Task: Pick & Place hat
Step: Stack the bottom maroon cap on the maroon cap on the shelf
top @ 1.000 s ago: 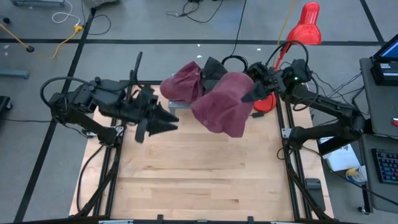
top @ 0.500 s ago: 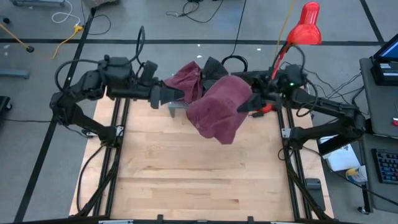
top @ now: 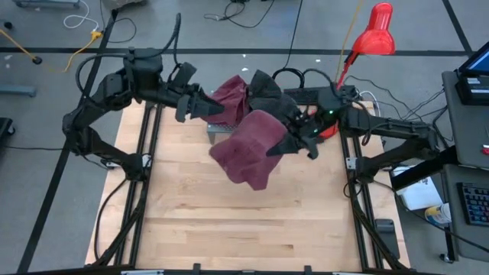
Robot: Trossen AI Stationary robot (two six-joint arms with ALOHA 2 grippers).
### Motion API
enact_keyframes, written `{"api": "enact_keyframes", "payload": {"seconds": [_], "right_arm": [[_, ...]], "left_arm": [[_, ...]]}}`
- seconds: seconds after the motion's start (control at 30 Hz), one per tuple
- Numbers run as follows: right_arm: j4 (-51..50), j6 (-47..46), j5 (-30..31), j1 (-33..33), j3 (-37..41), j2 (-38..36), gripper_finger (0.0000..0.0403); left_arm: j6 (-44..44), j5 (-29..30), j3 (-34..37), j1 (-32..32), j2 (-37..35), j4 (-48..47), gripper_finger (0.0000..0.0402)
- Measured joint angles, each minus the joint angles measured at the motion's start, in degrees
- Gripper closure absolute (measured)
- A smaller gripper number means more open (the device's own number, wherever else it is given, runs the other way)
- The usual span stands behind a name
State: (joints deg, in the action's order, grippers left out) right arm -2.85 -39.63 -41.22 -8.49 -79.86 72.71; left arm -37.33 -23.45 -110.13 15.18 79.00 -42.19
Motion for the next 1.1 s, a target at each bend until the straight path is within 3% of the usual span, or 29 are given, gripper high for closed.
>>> {"api": "enact_keyframes", "payload": {"seconds": [0.27,0.6,0.8,0.97,1.1], "right_arm": [[1.19,3.45,1.39,5.50,-9.24,9.02,0.0399],[1.44,6.72,3.87,7.54,-17.64,15.08,0.0399],[1.57,7.38,5.00,7.60,-17.92,15.21,0.0399],[1.71,7.34,5.43,8.13,-17.94,14.94,0.0399],[1.13,7.35,5.05,8.33,-17.94,14.83,0.0399]], "left_arm": [[5.98,-11.97,0.00,2.47,0.63,-0.11,0.0172],[8.26,-16.79,0.00,2.12,0.59,-0.10,0.0162],[10.16,-18.30,-0.02,-0.04,1.54,-1.11,0.0162],[10.05,-15.50,-0.02,-1.89,3.06,-1.42,0.0162],[10.20,-19.06,-0.07,-3.12,4.73,0.90,0.0162]]}}
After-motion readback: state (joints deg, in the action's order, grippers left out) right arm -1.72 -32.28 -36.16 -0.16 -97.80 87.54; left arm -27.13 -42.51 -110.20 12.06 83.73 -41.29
